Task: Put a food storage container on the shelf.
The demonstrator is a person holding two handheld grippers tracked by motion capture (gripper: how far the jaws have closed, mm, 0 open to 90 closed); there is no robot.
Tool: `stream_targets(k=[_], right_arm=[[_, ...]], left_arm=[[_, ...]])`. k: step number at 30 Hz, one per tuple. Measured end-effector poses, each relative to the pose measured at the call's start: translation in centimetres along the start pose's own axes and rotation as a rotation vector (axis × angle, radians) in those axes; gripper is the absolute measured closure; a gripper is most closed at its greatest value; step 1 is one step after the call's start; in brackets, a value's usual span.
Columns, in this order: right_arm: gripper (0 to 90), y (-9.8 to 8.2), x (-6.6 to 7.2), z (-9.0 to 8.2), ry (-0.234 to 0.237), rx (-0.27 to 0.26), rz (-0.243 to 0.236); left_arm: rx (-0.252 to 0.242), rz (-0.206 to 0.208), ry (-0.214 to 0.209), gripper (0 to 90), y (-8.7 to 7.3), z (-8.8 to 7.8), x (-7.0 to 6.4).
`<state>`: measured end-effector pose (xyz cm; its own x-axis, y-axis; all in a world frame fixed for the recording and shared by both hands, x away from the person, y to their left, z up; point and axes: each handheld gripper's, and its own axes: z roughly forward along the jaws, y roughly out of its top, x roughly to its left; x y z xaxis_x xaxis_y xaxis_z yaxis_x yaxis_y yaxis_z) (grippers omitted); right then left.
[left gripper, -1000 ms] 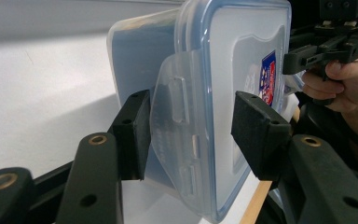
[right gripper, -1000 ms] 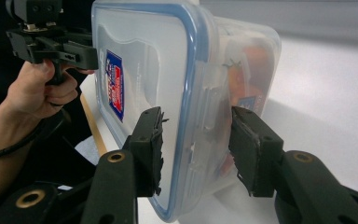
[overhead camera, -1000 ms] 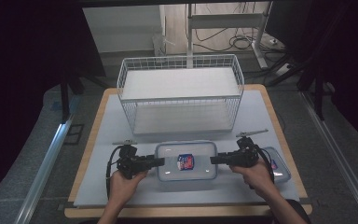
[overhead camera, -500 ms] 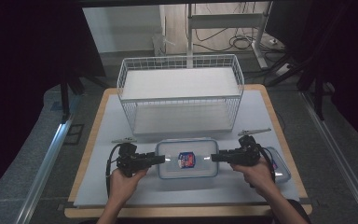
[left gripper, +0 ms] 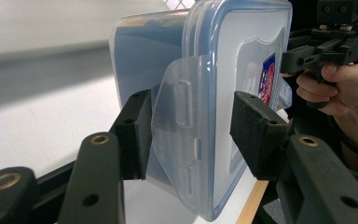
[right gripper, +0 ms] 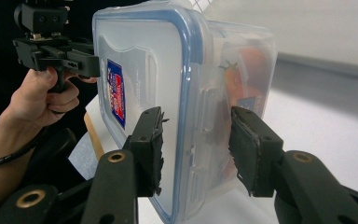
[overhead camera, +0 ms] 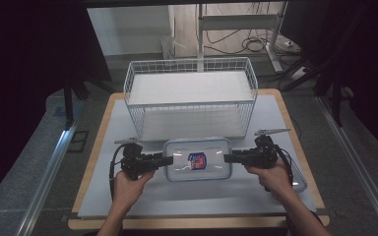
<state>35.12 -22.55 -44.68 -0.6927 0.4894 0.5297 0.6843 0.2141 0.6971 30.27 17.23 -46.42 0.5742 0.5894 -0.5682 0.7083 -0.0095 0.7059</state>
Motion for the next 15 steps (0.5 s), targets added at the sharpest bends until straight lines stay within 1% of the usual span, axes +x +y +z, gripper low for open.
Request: stream_targets(k=[3,4,6,9,13,14,15], right_arm=[[55.5,0.7,0.4,-0.3,-0.004,-0.008,-0.012],[55.5,0.7,0.4,-0.3,-0.004,-0.008,-0.012],[55.5,1.3,0.5,-0.5,-0.003,-0.017,-0.019],[55.5,1.9,0.5,-0.8,0.002,-0.028,-0.013],[55.5,2.8,0.7,-1.0,0.000,-0.038,-0.024],[55.5,2.8,0.7,-1.0,0.000,-0.038,-0.024],[55.5,3.3,0.9,-1.2,0.000,-0.041,-0.027]], left_arm=[[-0.007,0.012,0.002,49.6,0.7,-0.3,-0.3],[-0.007,0.012,0.002,49.6,0.7,-0.3,-0.3],[-0.009,0.024,0.007,49.6,1.5,-0.5,-0.6],[-0.009,0.031,0.009,49.6,2.3,-0.7,-0.7],[-0.017,0.041,0.008,49.6,3.3,-0.9,-1.0],[-0.017,0.041,0.008,49.6,3.3,-0.9,-1.0],[-0.021,0.046,0.007,49.6,3.9,-1.1,-1.2]])
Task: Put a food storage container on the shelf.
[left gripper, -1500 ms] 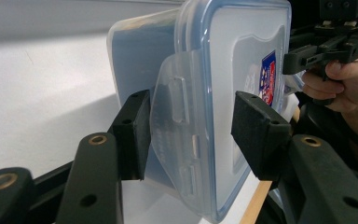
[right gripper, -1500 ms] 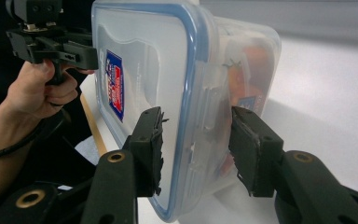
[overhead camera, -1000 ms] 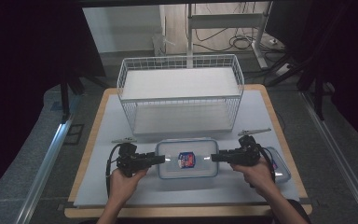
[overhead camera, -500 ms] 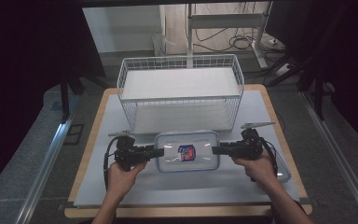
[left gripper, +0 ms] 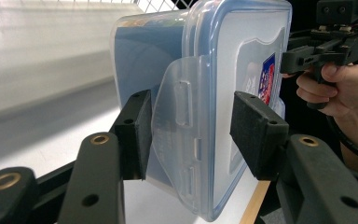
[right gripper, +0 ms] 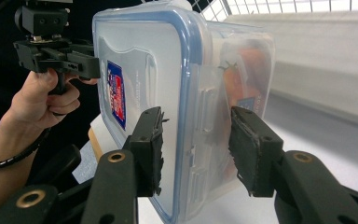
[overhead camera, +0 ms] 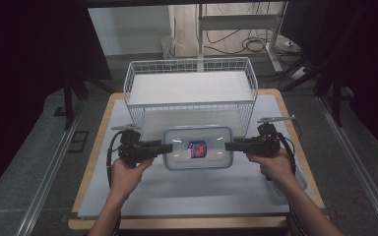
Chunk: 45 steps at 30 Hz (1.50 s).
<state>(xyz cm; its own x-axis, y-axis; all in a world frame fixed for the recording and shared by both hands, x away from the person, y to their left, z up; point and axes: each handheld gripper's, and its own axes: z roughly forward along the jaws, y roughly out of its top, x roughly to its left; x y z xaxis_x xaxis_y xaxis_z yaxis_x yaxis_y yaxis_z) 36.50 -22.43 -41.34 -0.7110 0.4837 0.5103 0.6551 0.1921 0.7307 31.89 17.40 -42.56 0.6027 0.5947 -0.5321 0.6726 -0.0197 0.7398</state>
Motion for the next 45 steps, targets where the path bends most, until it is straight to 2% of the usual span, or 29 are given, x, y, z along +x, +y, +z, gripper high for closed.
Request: stream_targets(k=[11,21,32,37,45], right_arm=[[55.5,3.1,0.9,-0.7,0.000,-0.032,-0.028],[55.6,6.1,1.3,-1.3,0.015,-0.058,-0.034],[55.7,9.3,2.0,-1.4,-0.006,-0.095,-0.058],[55.7,11.0,1.9,-0.8,-0.006,-0.109,-0.049],[55.6,12.9,1.3,-0.2,0.001,-0.122,-0.024]], left_arm=[[-0.020,0.022,0.003,49.6,2.8,-1.0,-0.5],[-0.032,0.059,0.017,49.6,6.6,-2.1,-1.3],[-0.063,0.035,-0.003,49.4,9.4,-2.9,-0.4],[-0.083,0.015,0.006,49.2,11.0,-3.3,0.3],[-0.097,0.004,0.020,49.1,13.3,-3.4,0.8]])
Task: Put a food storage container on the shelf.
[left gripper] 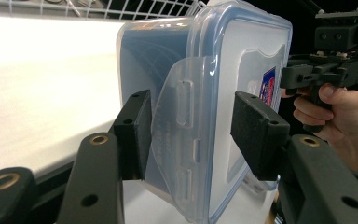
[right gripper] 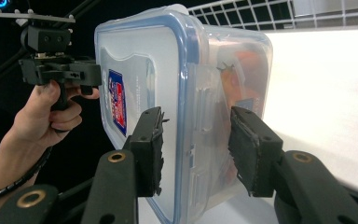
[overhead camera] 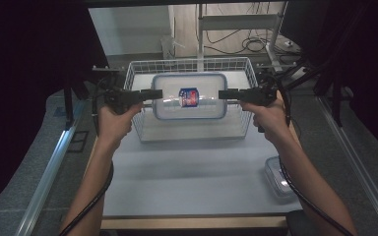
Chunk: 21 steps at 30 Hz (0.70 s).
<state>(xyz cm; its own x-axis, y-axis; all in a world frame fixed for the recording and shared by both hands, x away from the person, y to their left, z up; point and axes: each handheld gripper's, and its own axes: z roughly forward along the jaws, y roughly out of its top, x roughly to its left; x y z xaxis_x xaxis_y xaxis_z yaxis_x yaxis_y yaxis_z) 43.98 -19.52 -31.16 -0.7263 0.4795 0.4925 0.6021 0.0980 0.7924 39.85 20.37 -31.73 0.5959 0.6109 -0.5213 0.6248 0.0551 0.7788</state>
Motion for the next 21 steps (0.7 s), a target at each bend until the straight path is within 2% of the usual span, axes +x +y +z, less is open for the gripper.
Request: stream_targets(k=[11,21], right_arm=[[55.0,2.4,-1.4,0.6,-0.019,-0.027,0.046],[54.5,4.0,-2.5,1.3,-0.047,-0.019,0.064]], left_arm=[[-0.012,-0.036,0.010,48.9,2.6,1.2,1.1],[-0.015,-0.064,0.013,48.5,3.3,2.2,2.3]])
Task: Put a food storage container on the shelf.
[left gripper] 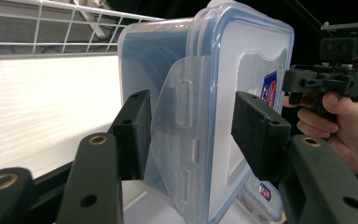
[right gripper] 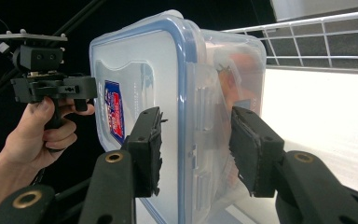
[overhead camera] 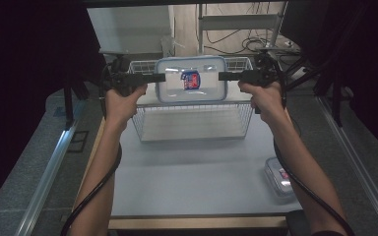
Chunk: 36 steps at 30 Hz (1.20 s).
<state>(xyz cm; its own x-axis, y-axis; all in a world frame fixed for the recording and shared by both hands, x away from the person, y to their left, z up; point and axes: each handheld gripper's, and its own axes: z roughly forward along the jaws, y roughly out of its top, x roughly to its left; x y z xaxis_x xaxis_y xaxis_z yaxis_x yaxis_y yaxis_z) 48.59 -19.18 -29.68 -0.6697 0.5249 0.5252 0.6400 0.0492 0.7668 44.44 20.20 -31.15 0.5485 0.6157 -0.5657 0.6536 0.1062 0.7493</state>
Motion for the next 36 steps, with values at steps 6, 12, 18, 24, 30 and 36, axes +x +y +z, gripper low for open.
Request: stream_targets(k=[6,12,18,24,30,36], right_arm=[[54.4,0.2,-0.7,0.5,0.007,0.008,0.022],[52.6,0.5,-1.1,0.8,0.005,0.002,0.033],[50.3,0.8,-1.1,1.4,-0.020,-0.003,0.032],[49.6,0.8,-1.4,1.7,-0.032,-0.025,0.049],[48.9,0.9,-1.2,1.7,-0.057,-0.024,0.027],[51.2,0.9,-1.2,2.0,-0.134,-0.016,-0.009]], left_arm=[[-0.013,0.000,0.013,48.3,0.0,0.2,0.2],[-0.019,0.012,0.036,47.7,0.0,0.4,0.1],[-0.032,0.010,0.053,46.9,0.0,0.6,0.3],[-0.048,0.009,0.076,46.2,0.2,0.9,0.5],[-0.050,0.036,0.121,45.3,0.3,1.1,0.3],[-0.027,0.045,0.168,46.6,0.1,1.7,0.3]])
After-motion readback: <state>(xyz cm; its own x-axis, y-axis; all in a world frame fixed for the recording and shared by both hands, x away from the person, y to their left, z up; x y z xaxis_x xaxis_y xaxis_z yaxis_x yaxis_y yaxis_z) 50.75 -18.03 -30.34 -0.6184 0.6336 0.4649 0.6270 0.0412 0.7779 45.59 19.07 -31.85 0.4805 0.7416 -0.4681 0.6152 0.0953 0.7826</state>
